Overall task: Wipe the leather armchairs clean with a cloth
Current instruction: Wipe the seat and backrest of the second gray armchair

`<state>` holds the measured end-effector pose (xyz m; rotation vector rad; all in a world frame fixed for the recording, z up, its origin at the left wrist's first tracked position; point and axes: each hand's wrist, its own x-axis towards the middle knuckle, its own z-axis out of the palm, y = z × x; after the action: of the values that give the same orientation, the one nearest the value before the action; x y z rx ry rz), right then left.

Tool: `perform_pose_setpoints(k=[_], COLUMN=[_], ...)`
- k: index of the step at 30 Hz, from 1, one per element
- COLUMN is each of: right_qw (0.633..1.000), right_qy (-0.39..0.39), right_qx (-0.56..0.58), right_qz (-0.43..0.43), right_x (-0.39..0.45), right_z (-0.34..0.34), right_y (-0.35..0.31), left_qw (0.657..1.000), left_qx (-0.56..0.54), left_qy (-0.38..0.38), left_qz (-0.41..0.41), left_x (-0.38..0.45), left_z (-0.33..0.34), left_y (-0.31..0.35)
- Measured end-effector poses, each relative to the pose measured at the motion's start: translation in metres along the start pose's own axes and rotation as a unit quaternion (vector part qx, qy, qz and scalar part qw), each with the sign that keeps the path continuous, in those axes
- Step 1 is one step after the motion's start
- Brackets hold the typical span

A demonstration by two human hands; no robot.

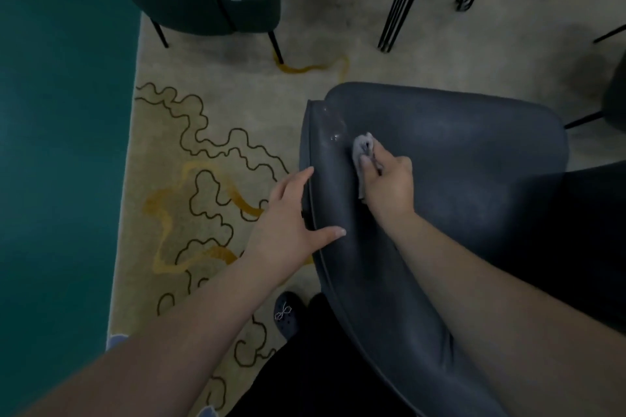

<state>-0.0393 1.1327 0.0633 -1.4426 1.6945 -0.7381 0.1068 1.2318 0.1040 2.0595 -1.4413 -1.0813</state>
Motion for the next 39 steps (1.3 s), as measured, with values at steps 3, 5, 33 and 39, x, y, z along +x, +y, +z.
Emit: perform_pose_setpoints(k=[3, 5, 33, 39], right_qw=[0.991, 0.990, 0.993, 0.987], right_qy=[-0.052, -0.066, -0.086, -0.143], right_qx=[-0.016, -0.011, 0.045, -0.047], right_qz=[-0.118, -0.128, -0.065, 0.054], right_x=[-0.006, 0.002, 0.087, 0.126], right_z=[0.016, 0.026, 0.050, 0.033], right_y=[-0.018, -0.022, -0.022, 0.010], left_qw=[1.000, 1.000, 0.987, 0.987], left_qx=[-0.021, -0.023, 0.141, 0.145], left_qy=[0.007, 0.002, -0.042, -0.037], left_qz=[0.015, 0.014, -0.059, -0.060], left_x=[0.018, 0.030, 0.085, 0.085], left_z=[-0.003, -0.008, -0.020, -0.019], left_y=[0.006, 0.009, 0.040, 0.042])
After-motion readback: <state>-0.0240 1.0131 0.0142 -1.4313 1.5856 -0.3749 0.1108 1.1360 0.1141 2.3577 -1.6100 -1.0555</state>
